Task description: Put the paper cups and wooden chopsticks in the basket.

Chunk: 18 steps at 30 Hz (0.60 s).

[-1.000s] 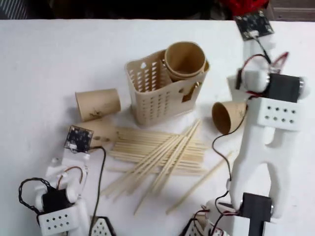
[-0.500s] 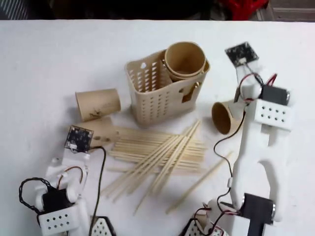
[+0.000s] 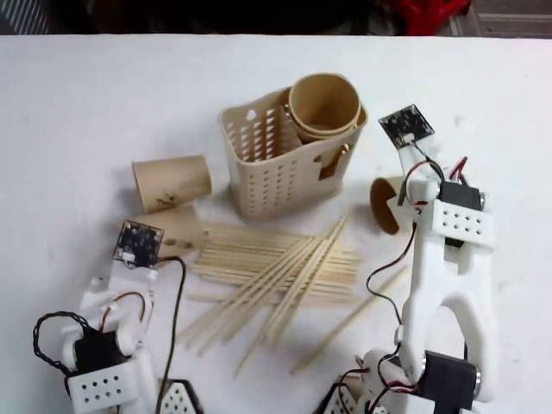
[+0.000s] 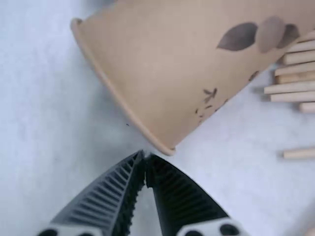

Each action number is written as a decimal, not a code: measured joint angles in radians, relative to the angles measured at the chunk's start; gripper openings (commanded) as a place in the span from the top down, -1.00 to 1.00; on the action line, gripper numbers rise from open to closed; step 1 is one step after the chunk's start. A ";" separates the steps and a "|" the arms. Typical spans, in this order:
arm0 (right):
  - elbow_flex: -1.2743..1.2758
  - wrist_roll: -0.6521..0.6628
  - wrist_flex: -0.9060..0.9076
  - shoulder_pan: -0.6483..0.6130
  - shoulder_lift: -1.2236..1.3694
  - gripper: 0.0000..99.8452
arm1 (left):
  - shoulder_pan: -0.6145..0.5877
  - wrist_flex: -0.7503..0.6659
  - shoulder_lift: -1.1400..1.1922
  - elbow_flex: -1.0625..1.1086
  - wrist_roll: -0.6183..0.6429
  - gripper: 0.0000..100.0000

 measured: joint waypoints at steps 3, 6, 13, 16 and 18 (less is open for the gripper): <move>0.000 -0.035 0.000 -0.034 -0.002 0.32 | 0.000 0.000 0.000 0.000 0.000 0.95; -0.003 -0.051 0.038 -0.066 -0.031 0.32 | 0.000 0.000 0.000 0.000 0.000 0.95; -0.098 -0.130 0.190 -0.166 -0.130 0.32 | 0.000 0.000 0.000 0.000 0.000 0.95; -0.100 -0.137 0.199 -0.187 -0.132 0.32 | 0.000 0.000 0.000 0.000 0.000 0.95; -0.100 -0.137 0.193 -0.184 -0.118 0.32 | 0.000 0.000 0.000 0.000 0.000 0.95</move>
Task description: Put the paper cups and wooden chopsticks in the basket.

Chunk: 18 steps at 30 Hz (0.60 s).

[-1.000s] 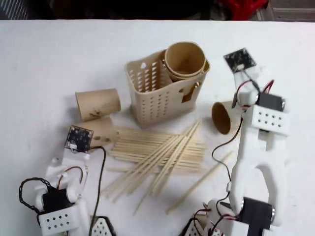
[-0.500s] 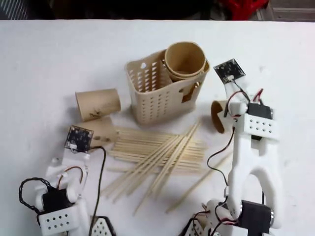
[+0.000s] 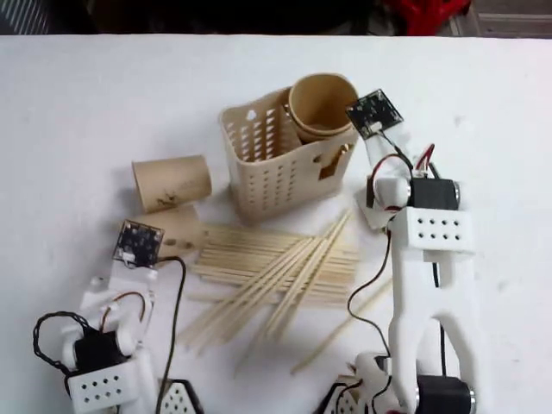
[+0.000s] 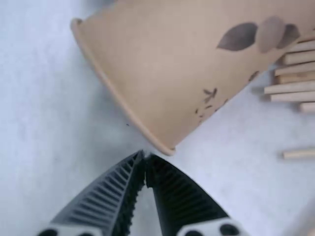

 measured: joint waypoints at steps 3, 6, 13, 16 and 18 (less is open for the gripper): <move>0.018 0.000 -0.052 0.005 0.058 0.32 | 0.000 0.000 0.000 0.000 0.000 0.95; 0.018 0.003 -0.112 0.046 0.129 0.32 | 0.000 0.000 0.000 0.000 0.000 0.95; 0.018 0.002 -0.198 0.137 0.279 0.34 | 0.000 0.000 0.000 0.000 0.000 0.95; 0.018 0.000 -0.222 0.166 0.310 0.51 | 0.000 0.000 0.000 0.000 0.000 0.95; 0.018 0.014 -0.241 0.172 0.321 0.67 | 0.000 0.000 0.000 0.000 0.000 0.95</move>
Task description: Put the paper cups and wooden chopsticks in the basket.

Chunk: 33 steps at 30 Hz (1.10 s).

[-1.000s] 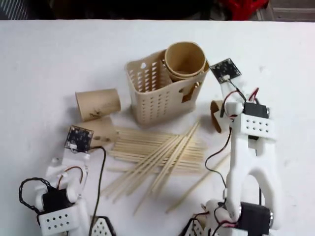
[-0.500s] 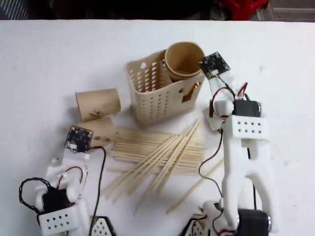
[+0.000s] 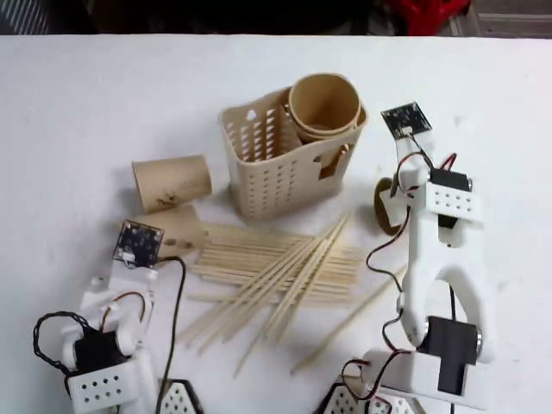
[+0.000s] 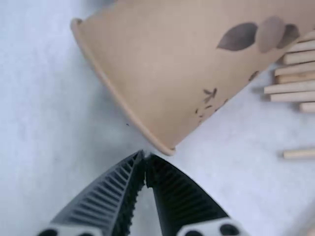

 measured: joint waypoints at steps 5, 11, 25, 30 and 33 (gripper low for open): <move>-0.017 0.018 -0.020 0.057 -0.017 0.97 | 0.000 0.000 0.000 0.000 0.000 0.95; -0.104 -0.044 0.025 0.186 -0.055 0.97 | 0.000 0.000 0.000 0.000 0.000 0.95; -0.519 -0.310 0.350 0.035 -0.419 0.97 | 0.000 0.000 0.000 0.000 0.000 0.95; -0.647 -0.428 0.358 -0.129 -0.505 0.96 | 0.000 0.000 0.000 0.000 0.000 0.95; -0.672 -0.459 0.358 -0.247 -0.511 0.96 | 0.000 0.000 0.000 0.000 0.000 0.95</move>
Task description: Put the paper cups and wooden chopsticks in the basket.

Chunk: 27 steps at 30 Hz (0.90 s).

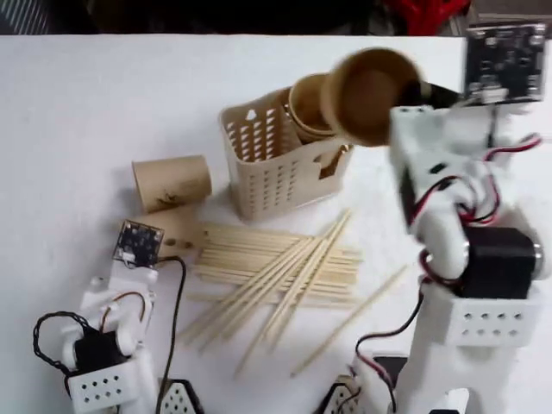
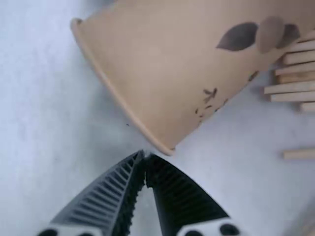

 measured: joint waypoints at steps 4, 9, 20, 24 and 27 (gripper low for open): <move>0.017 -0.006 -0.044 -0.078 0.000 0.96 | 0.000 0.000 0.000 0.000 0.000 0.95; 0.133 -0.006 -0.219 -0.094 0.000 0.96 | 0.000 0.000 0.000 0.000 0.000 0.95; 0.382 -0.008 -0.491 -0.094 0.002 0.96 | 0.000 0.000 0.000 0.000 0.000 0.95; 0.422 -0.008 -0.497 -0.094 0.002 0.90 | 0.000 0.000 0.000 0.000 0.000 0.95; 0.440 -0.008 -0.497 -0.094 0.002 0.71 | 0.000 0.000 0.000 0.000 0.000 0.95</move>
